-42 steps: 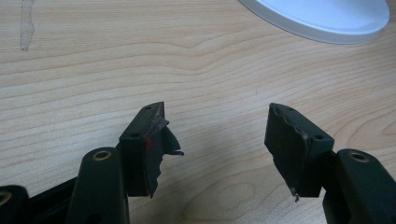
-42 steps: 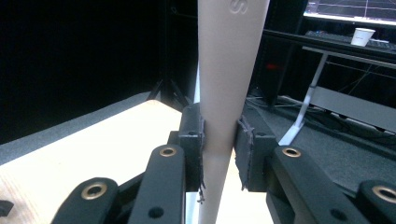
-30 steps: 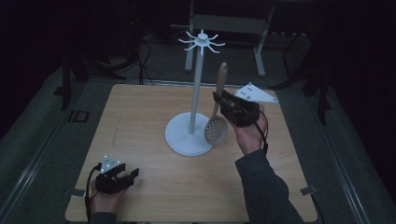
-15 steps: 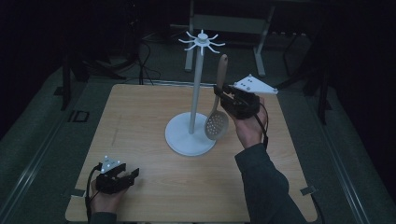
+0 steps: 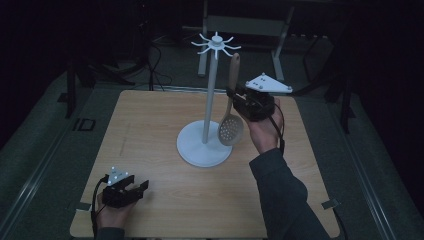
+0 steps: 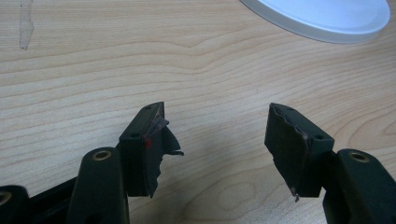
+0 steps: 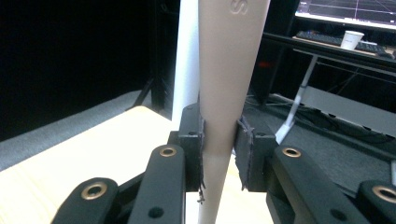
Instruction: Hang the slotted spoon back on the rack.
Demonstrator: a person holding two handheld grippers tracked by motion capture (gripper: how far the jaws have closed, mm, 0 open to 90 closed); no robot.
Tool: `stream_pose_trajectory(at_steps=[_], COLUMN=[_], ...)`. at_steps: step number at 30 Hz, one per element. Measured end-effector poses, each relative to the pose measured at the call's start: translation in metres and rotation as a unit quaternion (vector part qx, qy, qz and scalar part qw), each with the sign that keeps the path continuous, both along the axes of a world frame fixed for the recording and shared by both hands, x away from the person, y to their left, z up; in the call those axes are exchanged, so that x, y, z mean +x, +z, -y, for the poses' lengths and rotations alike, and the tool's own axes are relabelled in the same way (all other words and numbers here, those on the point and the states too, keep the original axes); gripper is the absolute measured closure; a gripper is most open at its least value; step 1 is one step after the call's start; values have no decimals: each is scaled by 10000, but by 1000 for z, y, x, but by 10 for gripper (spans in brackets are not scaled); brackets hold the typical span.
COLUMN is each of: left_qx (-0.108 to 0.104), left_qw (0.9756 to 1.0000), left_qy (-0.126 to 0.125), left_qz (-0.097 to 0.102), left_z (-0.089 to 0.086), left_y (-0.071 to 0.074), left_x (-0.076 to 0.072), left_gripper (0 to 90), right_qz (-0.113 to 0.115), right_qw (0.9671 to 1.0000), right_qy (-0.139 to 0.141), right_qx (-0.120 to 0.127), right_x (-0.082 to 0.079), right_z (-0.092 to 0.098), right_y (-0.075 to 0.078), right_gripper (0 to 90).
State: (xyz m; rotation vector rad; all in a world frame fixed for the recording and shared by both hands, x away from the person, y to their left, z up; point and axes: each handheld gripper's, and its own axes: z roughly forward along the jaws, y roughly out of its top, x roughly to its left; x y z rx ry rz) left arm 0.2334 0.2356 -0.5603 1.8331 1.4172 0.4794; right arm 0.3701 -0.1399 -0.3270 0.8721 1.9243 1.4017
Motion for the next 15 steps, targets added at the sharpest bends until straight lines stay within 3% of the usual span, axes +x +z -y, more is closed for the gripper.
stream_pose_trajectory(at_steps=[15], left_qx=[-2], left_qw=[10000], left_qy=[-9], left_qz=[10], left_z=[0], left_y=[1], left_x=[0], left_gripper=[390], right_qz=[-109], right_qw=[9999], right_qy=[7], right_qx=[-67], right_x=[9], right_z=[-7], right_y=[5], right_gripper=[740])
